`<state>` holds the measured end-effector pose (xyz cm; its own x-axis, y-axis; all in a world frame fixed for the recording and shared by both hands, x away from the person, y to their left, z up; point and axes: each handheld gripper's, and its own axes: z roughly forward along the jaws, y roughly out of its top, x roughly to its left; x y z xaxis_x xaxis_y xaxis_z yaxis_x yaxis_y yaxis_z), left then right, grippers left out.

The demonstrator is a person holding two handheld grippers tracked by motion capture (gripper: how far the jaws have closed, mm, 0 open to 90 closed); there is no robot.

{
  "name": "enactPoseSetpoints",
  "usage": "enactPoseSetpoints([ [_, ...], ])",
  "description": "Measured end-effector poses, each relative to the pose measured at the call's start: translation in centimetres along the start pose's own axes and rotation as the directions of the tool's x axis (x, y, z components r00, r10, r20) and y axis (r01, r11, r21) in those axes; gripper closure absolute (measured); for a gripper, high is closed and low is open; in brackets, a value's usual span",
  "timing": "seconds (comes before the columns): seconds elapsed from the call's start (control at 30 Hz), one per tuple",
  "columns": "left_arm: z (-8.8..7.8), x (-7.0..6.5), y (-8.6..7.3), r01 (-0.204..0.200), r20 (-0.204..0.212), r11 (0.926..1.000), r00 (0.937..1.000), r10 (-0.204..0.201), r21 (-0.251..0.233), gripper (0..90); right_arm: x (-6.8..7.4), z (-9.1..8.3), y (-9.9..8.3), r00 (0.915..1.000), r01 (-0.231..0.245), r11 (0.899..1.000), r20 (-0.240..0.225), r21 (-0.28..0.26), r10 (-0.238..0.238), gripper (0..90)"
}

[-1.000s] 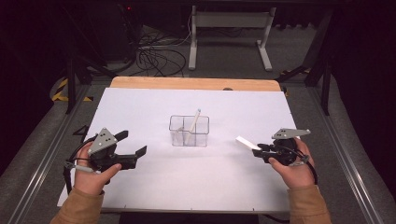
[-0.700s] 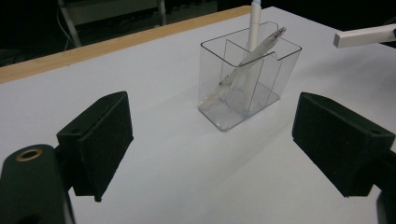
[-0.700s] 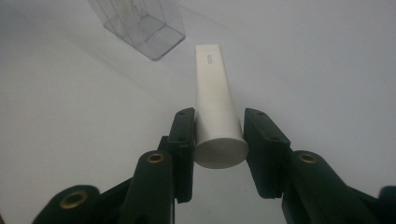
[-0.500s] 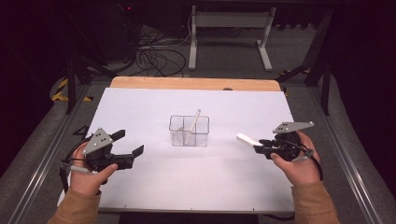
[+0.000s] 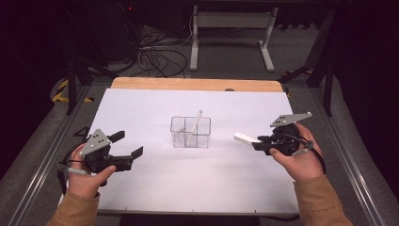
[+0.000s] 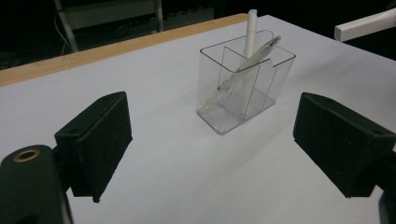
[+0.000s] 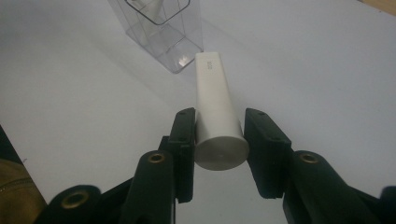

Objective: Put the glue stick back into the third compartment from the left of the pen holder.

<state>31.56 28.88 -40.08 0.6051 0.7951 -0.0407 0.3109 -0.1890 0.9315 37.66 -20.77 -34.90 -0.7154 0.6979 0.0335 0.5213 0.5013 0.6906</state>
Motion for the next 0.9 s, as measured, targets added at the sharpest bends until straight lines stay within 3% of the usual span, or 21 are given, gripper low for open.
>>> enactPoseSetpoints([
  [0.43, -0.2, 0.2, -0.1, 0.001, 0.007, 1.0, 1.0, -0.001, 0.002, 10.8, 0.6, 0.2, 2.4, 0.9986, -0.036, 0.999, -0.037, 0.033, 0.037, 65.9],
  [0.63, -0.2, 0.2, -0.1, 0.001, 0.003, 1.0, 1.0, -0.001, 0.002, 10.9, 1.2, 0.8, 4.1, 0.9949, -0.078, 0.995, -0.06, 0.06, 0.082, 65.9],
  [0.9, -0.3, 0.1, -0.1, -0.003, -0.002, 1.0, 1.0, 0.003, 0.003, 11.0, 1.8, 1.3, 6.0, 0.9952, -0.073, 0.994, -0.059, 0.082, 0.078, 65.9],
])
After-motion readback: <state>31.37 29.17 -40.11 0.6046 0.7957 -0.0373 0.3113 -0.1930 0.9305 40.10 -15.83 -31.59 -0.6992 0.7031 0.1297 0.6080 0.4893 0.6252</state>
